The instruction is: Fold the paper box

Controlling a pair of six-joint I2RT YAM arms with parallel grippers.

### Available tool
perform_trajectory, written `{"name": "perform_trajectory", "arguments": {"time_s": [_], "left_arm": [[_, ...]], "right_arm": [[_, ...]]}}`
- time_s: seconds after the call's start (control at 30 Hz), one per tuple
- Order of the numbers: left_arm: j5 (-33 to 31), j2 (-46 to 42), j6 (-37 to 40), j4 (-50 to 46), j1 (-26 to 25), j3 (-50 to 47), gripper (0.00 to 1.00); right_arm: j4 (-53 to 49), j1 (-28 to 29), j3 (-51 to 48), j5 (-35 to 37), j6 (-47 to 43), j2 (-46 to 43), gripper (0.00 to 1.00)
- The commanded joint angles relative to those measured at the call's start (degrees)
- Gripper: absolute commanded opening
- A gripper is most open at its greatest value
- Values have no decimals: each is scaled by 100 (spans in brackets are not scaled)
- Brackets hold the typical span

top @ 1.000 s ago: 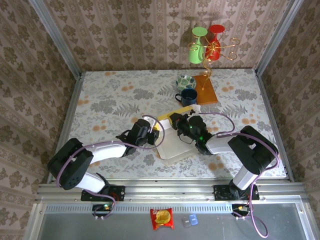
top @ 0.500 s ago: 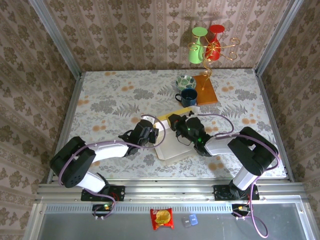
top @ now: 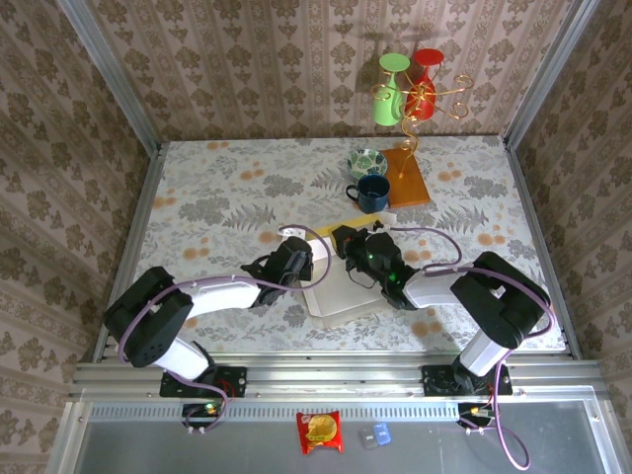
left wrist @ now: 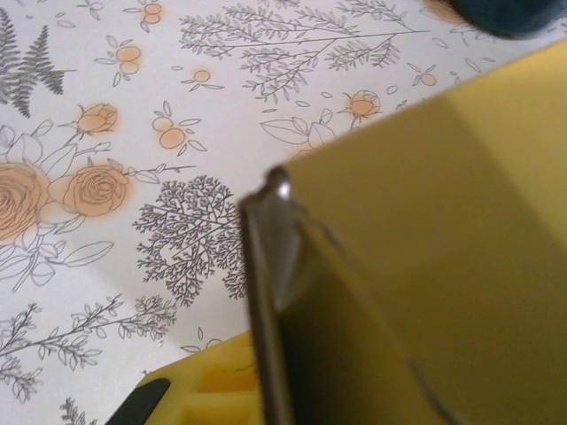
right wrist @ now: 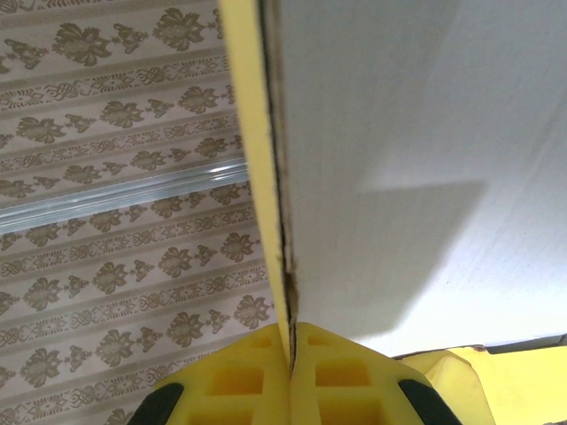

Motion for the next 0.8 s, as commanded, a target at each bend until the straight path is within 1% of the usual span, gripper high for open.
{"name": "perform_trajectory", "arguments": {"time_s": [0.0, 0.2, 0.3, 0.4, 0.5, 0.63, 0.67, 0.77], "left_arm": [[-505, 114, -633, -367, -98, 380, 10], [-810, 303, -901, -774, -146, 635, 0], [-978, 340, -896, -969, -149, 745, 0], [-1117, 307, -771, -966, -149, 716, 0], [-1170, 273, -622, -913, -146, 680, 0], [-1205, 240, -381, -808, -131, 645, 0], [-1204, 227, -276, -753, -129, 630, 0], [-1243, 211, -68, -687, -104, 630, 0]], "right_arm": [[-491, 129, 51, 128, 114, -22, 0], [-565, 201, 82, 282, 153, -53, 0], [-645, 215, 65, 321, 175, -110, 0], [-891, 215, 35, 382, 157, -263, 0], [-1108, 193, -8, 419, 131, -437, 12], [-1102, 112, -54, 221, 120, -593, 38], [-1207, 87, -46, 172, 94, -685, 45], [-1867, -31, 22, 0, -92, -1090, 60]]}}
